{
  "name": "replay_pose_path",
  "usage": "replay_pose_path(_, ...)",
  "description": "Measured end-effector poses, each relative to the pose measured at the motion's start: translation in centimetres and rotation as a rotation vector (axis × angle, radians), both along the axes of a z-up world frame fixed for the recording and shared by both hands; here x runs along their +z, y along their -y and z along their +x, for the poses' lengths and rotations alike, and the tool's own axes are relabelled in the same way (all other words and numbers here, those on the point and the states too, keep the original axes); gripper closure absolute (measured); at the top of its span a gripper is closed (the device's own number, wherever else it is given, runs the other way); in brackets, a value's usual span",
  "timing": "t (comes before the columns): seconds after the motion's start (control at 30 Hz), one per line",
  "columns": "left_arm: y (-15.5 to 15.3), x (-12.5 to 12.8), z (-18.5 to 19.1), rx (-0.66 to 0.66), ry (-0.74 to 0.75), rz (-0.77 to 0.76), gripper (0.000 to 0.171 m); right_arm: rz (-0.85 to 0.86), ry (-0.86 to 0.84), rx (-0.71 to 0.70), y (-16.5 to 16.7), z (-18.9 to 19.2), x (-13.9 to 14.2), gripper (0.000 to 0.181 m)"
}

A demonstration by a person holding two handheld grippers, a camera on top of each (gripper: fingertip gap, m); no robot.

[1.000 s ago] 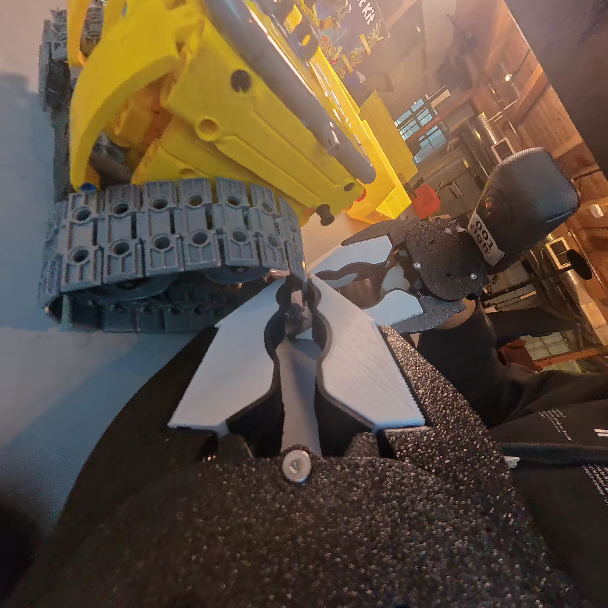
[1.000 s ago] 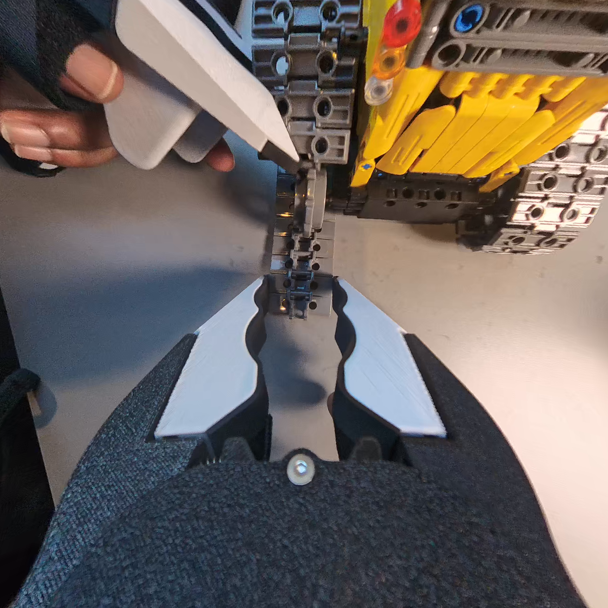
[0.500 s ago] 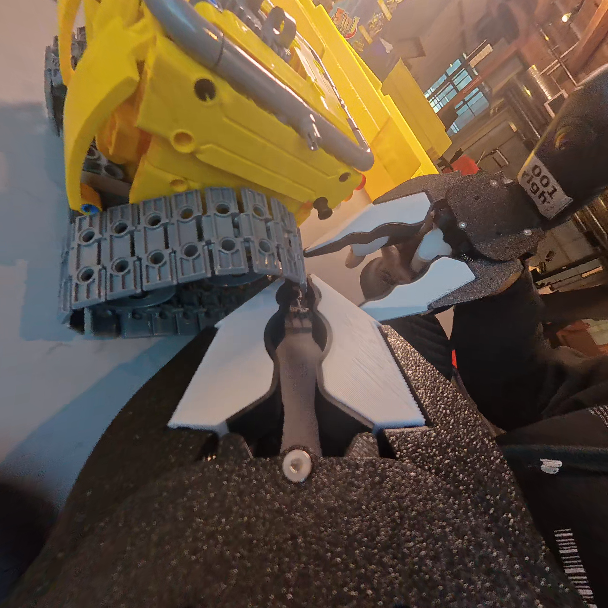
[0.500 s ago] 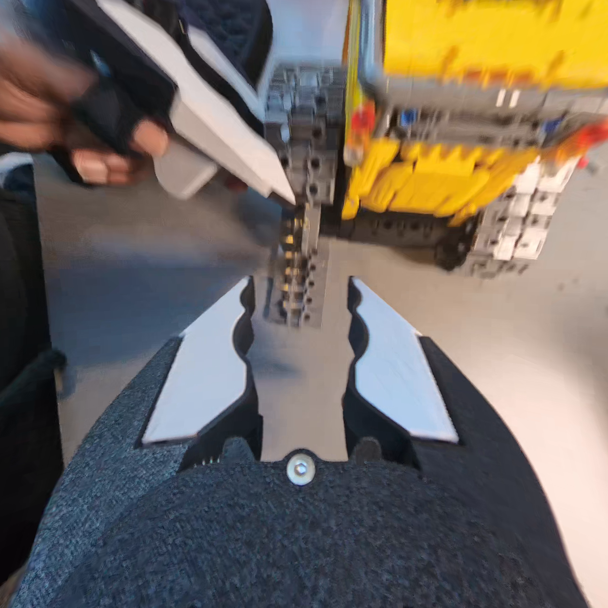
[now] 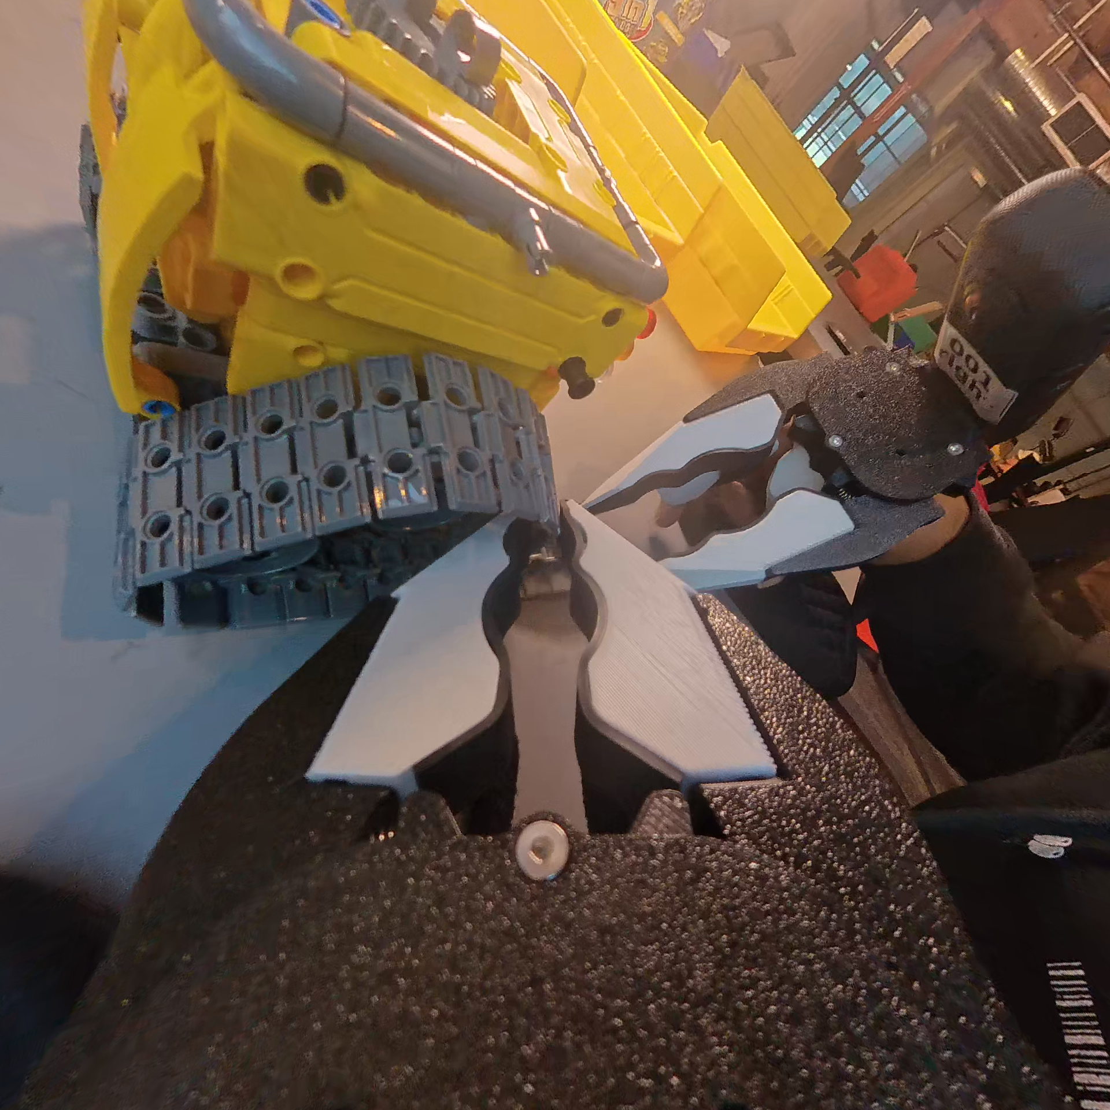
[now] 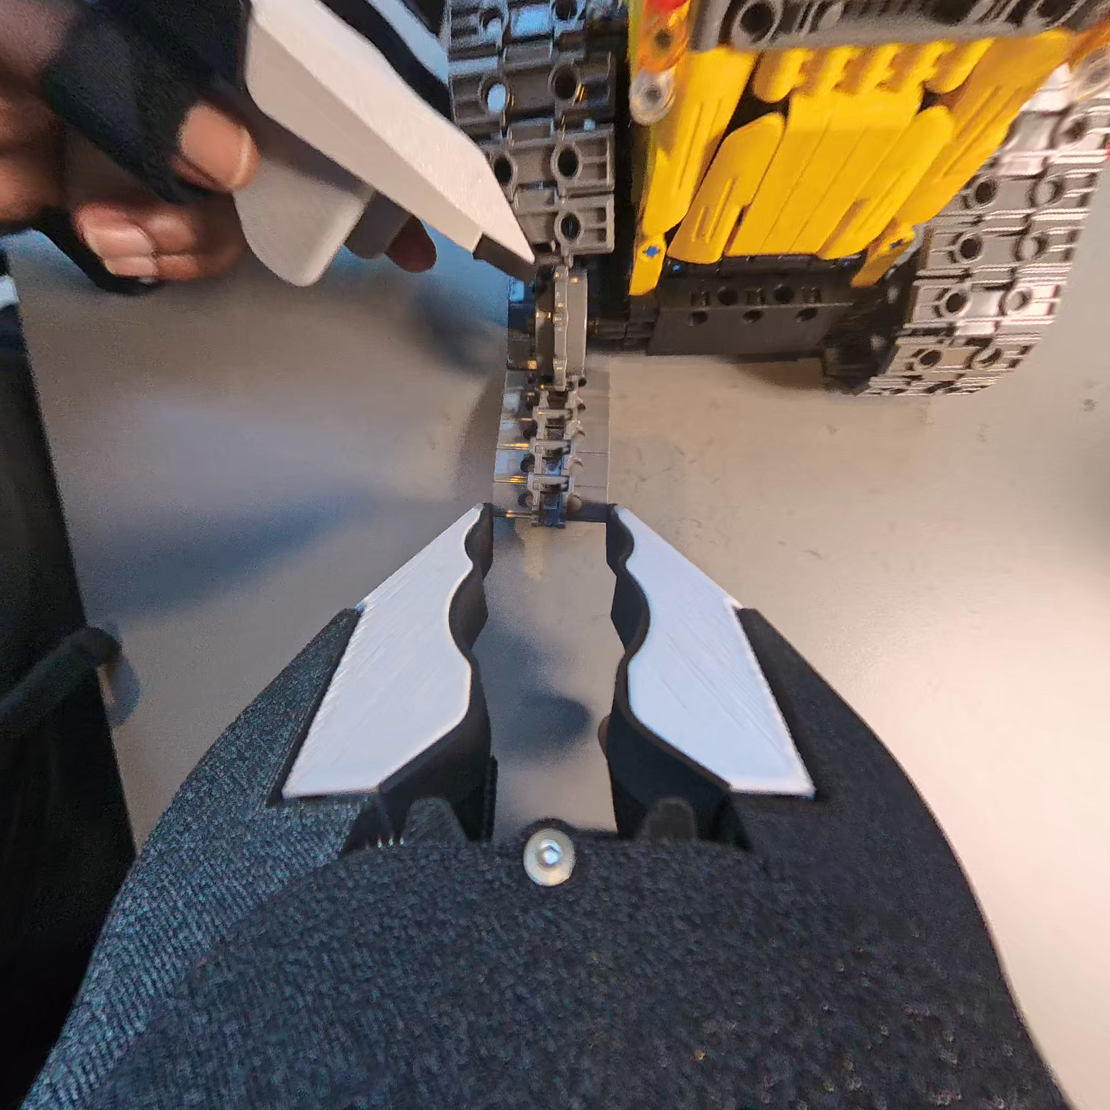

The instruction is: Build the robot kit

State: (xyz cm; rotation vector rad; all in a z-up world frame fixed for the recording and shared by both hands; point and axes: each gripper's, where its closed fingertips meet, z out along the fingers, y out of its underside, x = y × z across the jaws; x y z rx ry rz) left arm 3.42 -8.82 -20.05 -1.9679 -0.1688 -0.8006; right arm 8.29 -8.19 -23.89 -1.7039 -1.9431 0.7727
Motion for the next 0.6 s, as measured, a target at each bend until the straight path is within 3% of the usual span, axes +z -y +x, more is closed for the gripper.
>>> replay_pose_path(0.23,0.0,0.0,-0.3,0.001,0.000,0.001,0.163,-0.143,-0.117,-0.014,0.3,-1.1,1.6,0.143)
replay_pose_path(0.6,0.1,0.0,-0.3,0.000,0.001,0.002,0.163,-0.082,0.005,-0.009,0.2,-1.5,-0.4,0.151)
